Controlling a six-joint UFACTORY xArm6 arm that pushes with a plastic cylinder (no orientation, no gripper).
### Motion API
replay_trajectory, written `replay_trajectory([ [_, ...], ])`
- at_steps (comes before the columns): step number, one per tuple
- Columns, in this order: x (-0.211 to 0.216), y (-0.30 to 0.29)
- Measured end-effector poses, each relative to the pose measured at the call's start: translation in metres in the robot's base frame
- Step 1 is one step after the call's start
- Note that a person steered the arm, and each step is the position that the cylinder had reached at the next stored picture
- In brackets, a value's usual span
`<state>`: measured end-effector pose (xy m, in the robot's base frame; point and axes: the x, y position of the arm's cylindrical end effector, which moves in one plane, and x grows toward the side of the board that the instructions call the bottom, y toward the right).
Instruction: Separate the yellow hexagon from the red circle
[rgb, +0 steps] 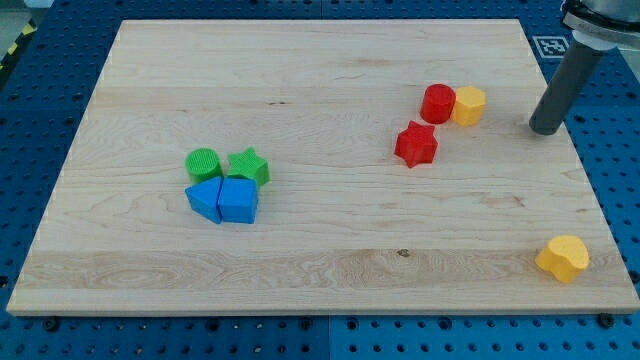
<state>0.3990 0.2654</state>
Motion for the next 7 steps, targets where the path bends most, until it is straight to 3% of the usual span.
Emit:
replay_trajectory([
  [4, -0.042, -0.004],
  [5, -0.045, -0.043],
  [7, -0.064, -0.066],
])
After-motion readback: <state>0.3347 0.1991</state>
